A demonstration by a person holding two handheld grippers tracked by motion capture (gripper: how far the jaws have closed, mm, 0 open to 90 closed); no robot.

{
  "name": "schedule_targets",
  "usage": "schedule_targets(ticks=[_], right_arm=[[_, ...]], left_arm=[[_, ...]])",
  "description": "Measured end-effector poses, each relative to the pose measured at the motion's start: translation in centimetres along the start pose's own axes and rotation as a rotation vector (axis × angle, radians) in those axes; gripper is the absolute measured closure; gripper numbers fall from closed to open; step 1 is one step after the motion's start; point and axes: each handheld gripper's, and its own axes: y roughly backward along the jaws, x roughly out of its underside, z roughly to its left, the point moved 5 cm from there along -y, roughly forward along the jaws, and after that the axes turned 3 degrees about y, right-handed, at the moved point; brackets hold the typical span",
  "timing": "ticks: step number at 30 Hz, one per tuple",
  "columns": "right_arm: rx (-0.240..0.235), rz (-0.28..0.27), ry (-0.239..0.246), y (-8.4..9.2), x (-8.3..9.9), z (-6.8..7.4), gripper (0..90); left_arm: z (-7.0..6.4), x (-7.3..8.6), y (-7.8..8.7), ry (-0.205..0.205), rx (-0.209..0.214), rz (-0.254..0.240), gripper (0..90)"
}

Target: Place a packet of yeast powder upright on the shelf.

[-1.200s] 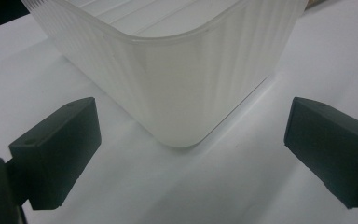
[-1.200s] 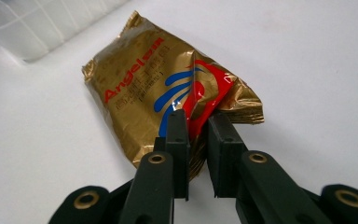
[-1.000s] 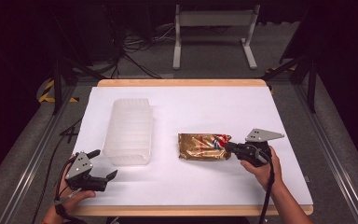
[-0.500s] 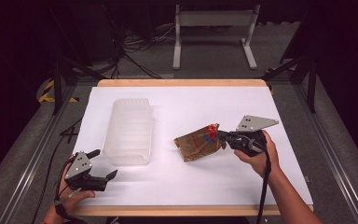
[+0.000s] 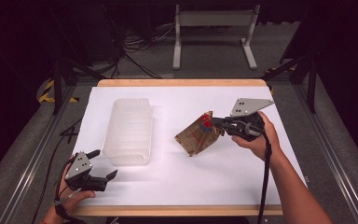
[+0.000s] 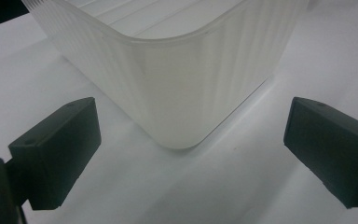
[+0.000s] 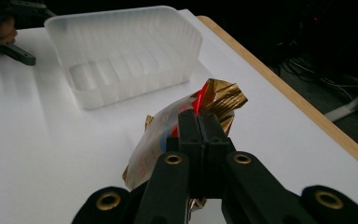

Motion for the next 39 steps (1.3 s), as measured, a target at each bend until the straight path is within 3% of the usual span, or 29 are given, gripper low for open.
schedule_targets(ticks=[8,17,30,39], right_arm=[[-0.027,-0.041,0.057,-0.1,-3.3,-0.5,89.3],[-0.064,-0.059,0.116,-2.2,-6.8,-0.5,89.4],[-0.092,-0.061,0.174,-4.2,-10.1,0.0,89.4],[-0.113,-0.076,0.195,-4.9,-11.2,0.3,89.5]], left_arm=[[-0.1,0.0,0.0,-0.001,0.000,-0.002,4.6],[-0.2,0.0,0.1,-0.003,0.002,0.002,4.6],[-0.2,0.2,0.2,-0.006,0.002,0.007,4.7],[-0.2,0.3,0.2,-0.004,0.006,0.010,4.7]])
